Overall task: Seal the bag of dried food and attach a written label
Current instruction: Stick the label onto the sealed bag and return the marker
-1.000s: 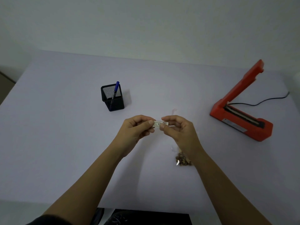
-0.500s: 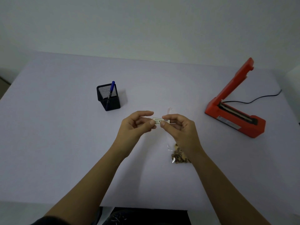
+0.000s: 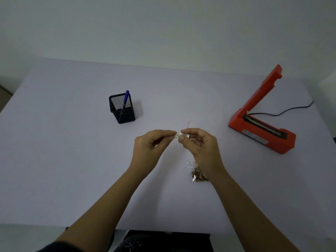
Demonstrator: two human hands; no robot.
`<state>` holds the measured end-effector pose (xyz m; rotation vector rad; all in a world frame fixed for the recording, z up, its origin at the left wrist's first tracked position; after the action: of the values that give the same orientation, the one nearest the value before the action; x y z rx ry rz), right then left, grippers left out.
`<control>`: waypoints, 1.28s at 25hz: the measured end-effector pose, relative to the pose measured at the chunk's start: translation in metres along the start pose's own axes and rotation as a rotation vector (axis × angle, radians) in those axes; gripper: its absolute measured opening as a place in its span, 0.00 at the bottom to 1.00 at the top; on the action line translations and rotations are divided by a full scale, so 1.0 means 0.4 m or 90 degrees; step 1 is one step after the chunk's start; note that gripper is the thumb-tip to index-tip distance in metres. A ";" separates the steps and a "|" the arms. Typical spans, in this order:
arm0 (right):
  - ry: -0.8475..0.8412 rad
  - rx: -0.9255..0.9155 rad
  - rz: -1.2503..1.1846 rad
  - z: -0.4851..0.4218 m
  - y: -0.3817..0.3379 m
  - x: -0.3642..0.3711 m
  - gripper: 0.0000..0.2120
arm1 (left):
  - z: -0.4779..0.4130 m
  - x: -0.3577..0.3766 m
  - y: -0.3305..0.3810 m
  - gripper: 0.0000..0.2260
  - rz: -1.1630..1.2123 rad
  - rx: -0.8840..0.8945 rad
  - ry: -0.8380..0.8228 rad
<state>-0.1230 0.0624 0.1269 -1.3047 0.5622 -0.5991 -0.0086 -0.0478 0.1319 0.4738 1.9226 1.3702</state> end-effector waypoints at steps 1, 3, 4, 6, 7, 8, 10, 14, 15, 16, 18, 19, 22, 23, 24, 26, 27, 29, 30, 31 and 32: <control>0.000 0.001 0.003 0.001 0.000 0.001 0.06 | 0.001 0.000 -0.003 0.07 0.010 -0.002 -0.001; 0.000 -0.002 0.010 0.001 -0.001 0.003 0.05 | 0.004 -0.002 -0.011 0.05 0.058 -0.011 -0.003; -0.001 -0.004 0.011 0.001 -0.002 0.003 0.05 | 0.006 -0.003 -0.014 0.05 0.079 -0.015 0.002; -0.003 -0.009 0.015 0.002 -0.003 0.005 0.06 | 0.010 -0.004 -0.018 0.04 0.101 -0.037 0.012; -0.004 -0.011 0.016 0.002 -0.004 0.006 0.06 | 0.012 -0.003 -0.019 0.05 0.102 -0.058 0.020; -0.005 -0.014 0.017 0.002 -0.005 0.007 0.06 | 0.014 -0.002 -0.019 0.07 0.099 -0.077 0.029; -0.005 -0.017 0.013 0.003 -0.007 0.008 0.06 | 0.017 0.000 -0.015 0.10 0.085 -0.089 0.040; -0.004 -0.010 -0.003 0.003 -0.007 0.008 0.06 | 0.017 -0.001 -0.005 0.09 0.003 -0.016 0.070; -0.004 -0.009 -0.006 0.002 -0.007 0.007 0.06 | 0.016 -0.001 -0.001 0.09 -0.001 0.004 0.075; -0.003 -0.008 -0.010 0.001 -0.006 0.006 0.06 | 0.014 0.000 0.001 0.08 0.003 0.014 0.076; -0.001 -0.006 -0.015 -0.001 -0.005 0.004 0.06 | 0.007 0.005 0.002 0.06 0.033 -0.001 0.064; -0.001 -0.007 -0.011 -0.002 -0.005 0.004 0.06 | 0.003 0.007 -0.002 0.06 0.051 -0.022 0.060; 0.017 -0.022 0.035 -0.003 -0.008 0.003 0.05 | -0.008 0.011 -0.011 0.05 0.065 -0.053 0.043; 0.029 -0.030 0.050 -0.004 -0.010 0.001 0.05 | -0.010 0.014 -0.009 0.05 0.054 -0.040 0.031; 0.039 -0.034 0.058 -0.006 -0.011 -0.001 0.05 | -0.011 0.016 -0.005 0.05 0.032 -0.018 0.021; 0.048 -0.034 0.063 -0.012 -0.011 -0.001 0.06 | -0.013 0.017 0.002 0.04 -0.014 0.019 0.021; 0.046 -0.029 0.063 -0.016 -0.011 0.000 0.06 | -0.015 0.016 0.002 0.04 -0.022 0.025 0.030; 0.033 -0.019 0.063 -0.024 -0.007 0.003 0.06 | -0.021 0.014 -0.001 0.05 -0.020 0.027 0.038; 0.025 -0.016 0.064 -0.027 -0.006 0.004 0.06 | -0.023 0.014 -0.002 0.06 -0.015 0.025 0.036; 0.018 -0.016 0.065 -0.031 -0.005 0.002 0.06 | -0.025 0.014 -0.004 0.07 -0.007 0.018 0.031; 0.010 -0.018 0.066 -0.033 -0.003 0.000 0.07 | -0.028 0.013 -0.007 0.08 0.004 0.007 0.028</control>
<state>-0.1323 0.0528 0.1256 -1.2898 0.6499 -0.5182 -0.0199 -0.0527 0.1296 0.4587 1.9666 1.3856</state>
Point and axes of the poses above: each hand's wrist, its own z-axis away from the middle knuckle, its own x-axis out of the palm, y = z × x, the point moved 6 cm from there along -z, towards the middle knuckle, and after that the axes turned 3 degrees about -y, right-handed, at the moved point
